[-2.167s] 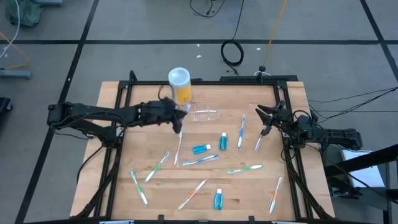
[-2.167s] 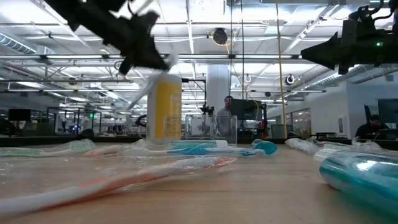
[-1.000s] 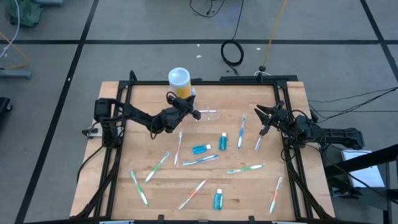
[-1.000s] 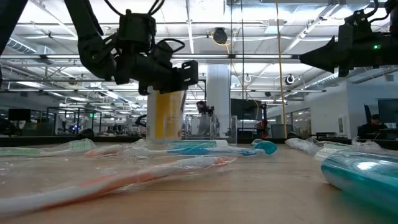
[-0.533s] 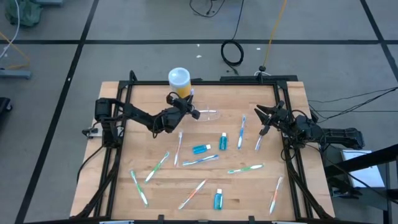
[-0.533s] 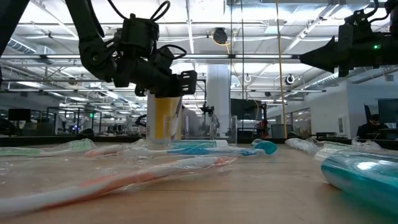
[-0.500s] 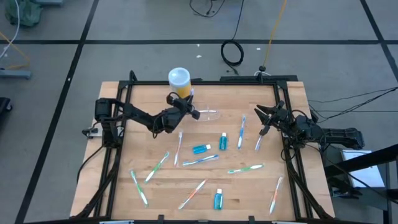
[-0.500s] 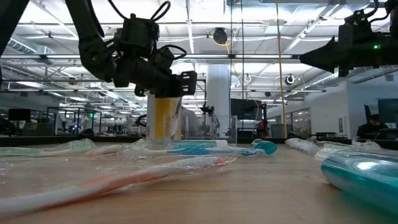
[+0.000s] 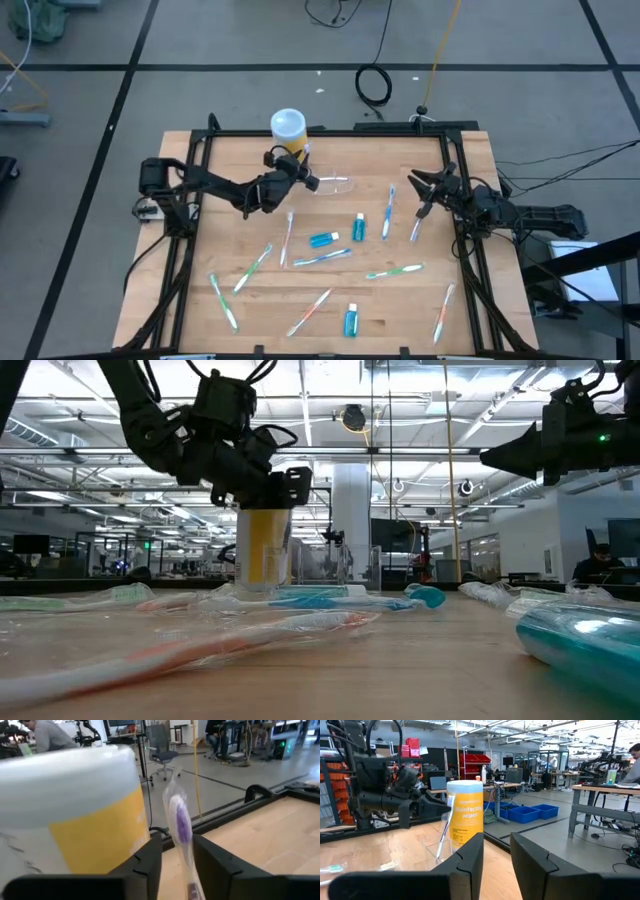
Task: Pick & Place toothbrushing station
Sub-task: Put the left purple toothbrush into the transparent organizer, then put the middle mouthwash into the transparent organizer
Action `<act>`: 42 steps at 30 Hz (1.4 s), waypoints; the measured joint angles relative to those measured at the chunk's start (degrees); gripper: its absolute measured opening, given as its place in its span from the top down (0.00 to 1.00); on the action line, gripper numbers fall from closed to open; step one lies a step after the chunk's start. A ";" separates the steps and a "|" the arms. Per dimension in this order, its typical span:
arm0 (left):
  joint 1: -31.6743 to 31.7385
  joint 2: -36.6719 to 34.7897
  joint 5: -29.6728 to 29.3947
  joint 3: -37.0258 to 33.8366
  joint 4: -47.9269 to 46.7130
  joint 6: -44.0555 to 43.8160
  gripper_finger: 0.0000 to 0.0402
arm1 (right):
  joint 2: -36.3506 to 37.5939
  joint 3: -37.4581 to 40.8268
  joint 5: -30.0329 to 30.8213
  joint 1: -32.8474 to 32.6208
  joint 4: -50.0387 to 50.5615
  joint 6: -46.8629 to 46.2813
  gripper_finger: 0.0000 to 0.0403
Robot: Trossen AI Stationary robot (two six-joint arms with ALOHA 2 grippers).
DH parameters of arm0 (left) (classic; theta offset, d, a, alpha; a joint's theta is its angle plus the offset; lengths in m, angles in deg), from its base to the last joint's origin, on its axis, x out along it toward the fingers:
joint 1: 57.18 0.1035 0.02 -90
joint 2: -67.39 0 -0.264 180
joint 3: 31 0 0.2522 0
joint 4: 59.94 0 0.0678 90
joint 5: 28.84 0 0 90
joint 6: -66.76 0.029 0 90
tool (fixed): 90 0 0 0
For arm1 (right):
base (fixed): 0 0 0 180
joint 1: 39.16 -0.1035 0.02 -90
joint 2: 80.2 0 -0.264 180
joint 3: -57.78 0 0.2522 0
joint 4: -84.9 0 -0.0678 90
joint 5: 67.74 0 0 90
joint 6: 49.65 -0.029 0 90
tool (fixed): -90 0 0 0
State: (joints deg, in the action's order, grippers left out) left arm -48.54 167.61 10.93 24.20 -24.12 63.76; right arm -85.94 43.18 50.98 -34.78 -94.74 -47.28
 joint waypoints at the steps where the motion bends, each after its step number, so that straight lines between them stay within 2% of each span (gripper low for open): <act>1: -0.44 -1.19 0.01 0.00 -1.04 1.03 0.68 | -0.19 0.00 0.01 0.01 0.00 0.00 0.77; 9: -6.24 -12.92 0.04 0.00 -12.67 7.47 0.59 | -0.83 0.00 0.01 0.00 -0.03 0.00 0.77; 14: -10.74 -21.15 0.28 0.02 -22.92 5.17 0.59 | -0.83 0.00 0.01 0.00 -0.02 -0.02 0.77; 20: -14.79 -27.54 7.81 0.62 -28.17 0.92 0.59 | -0.83 0.00 0.01 0.01 -0.03 -0.13 0.77; 23: -16.03 -28.05 11.63 4.16 -31.81 1.15 0.59 | -0.83 0.00 0.01 0.00 -0.01 -0.13 0.77; 26: -16.75 -27.01 16.36 10.89 -40.94 1.47 0.59 | -0.83 0.00 0.12 0.01 -0.02 -0.13 0.77; 30: -16.33 -22.92 24.67 23.53 -61.10 0.64 0.59 | -0.83 0.00 0.20 0.02 -0.04 -0.11 0.77; 33: -15.57 -18.10 27.78 33.39 -73.48 -1.18 0.59 | -0.81 0.01 0.21 0.02 -0.06 -0.15 0.77; 37: -14.99 -10.50 30.76 40.50 -81.07 0.58 0.59 | -0.81 0.00 0.20 0.02 -0.06 -0.15 0.77; 42: -14.99 -2.63 31.07 41.18 -82.21 0.09 0.59 | -0.81 0.00 0.04 0.02 0.00 -0.11 0.77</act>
State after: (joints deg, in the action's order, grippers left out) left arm -63.53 164.98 42.00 65.37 -106.33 63.85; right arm -86.75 43.18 51.02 -34.75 -94.74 -47.39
